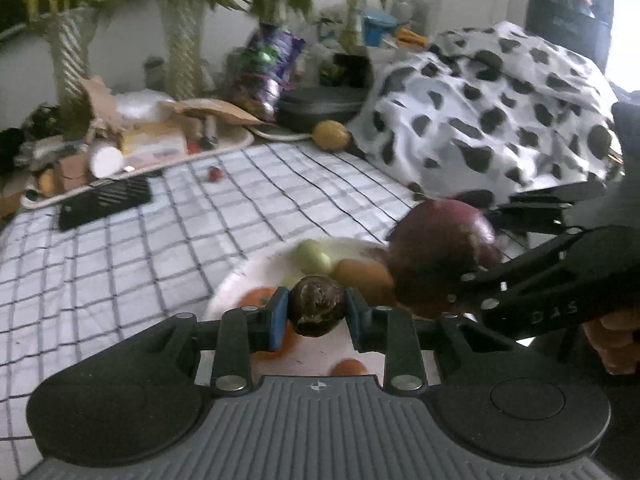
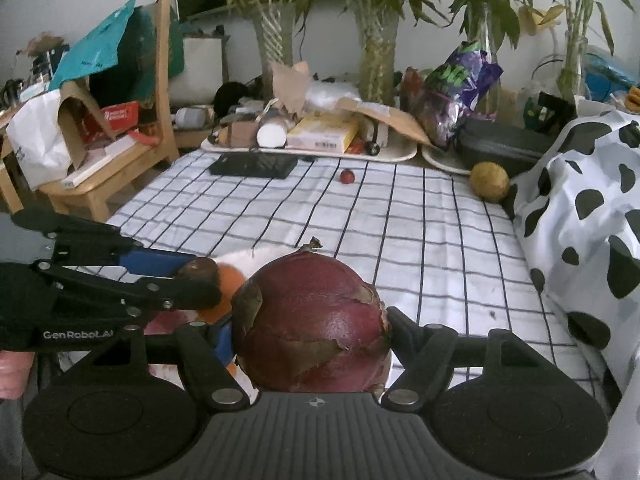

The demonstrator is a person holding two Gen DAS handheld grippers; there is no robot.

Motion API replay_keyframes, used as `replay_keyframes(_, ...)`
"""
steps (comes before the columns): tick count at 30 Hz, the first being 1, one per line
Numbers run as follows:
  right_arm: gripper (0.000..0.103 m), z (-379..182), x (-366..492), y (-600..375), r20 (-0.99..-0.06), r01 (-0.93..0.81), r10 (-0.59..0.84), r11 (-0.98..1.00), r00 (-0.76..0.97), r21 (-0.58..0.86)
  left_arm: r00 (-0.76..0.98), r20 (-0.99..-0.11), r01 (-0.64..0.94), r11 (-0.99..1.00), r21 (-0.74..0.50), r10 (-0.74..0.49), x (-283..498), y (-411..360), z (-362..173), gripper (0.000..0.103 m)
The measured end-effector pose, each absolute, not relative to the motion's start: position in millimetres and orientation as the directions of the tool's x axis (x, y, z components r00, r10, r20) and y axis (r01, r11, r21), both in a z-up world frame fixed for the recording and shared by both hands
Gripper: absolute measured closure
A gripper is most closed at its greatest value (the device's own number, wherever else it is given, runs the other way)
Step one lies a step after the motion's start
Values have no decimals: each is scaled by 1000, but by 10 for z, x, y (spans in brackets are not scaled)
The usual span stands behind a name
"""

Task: Organize fruits
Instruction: 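Lift and carry the brown fruit and dragon fruit over the plate, then open both tools to set the brown fruit and dragon fruit on the plate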

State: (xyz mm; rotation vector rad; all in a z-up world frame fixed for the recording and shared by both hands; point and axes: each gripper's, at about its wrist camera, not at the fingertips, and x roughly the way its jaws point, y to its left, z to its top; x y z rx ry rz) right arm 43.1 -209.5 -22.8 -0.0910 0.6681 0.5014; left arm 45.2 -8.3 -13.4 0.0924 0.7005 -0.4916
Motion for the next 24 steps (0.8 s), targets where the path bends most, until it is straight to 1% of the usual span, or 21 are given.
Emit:
replay_keyframes(6,28,-258,380,-2153,-628,-450,404,888,665,95,600,-685,504,860,-78,-414,515,-229,-293,73)
replay_keyframes(9,28,-278,390,-2179,-637,-443,398,891,660,97,600,-704,480,875,-65,-381,566,-246,-345,73)
replay_keyframes(10,28,-287,394,-2184,-641,-441,394,893,659,95,597,-705,482,874,-66,-382,575,-242,-350,71)
replay_keyframes(11,28,-294,399,-2187,-645,-439,391,894,657,94,593,-704,485,871,-74,-390,578,-234,-348,66)
replay_keyframes(13,28,-315,410,-2191,-657,-434,383,896,649,93,578,-707,489,867,-98,-407,577,-221,-343,61)
replay_keyframes(20,28,-359,415,-2208,-676,-428,376,898,634,97,583,-708,474,874,-103,-399,514,-162,-281,54)
replay_keyframes(24,28,-364,410,-2194,-678,-441,385,892,626,100,610,-700,435,895,-96,-371,459,-101,-219,52)
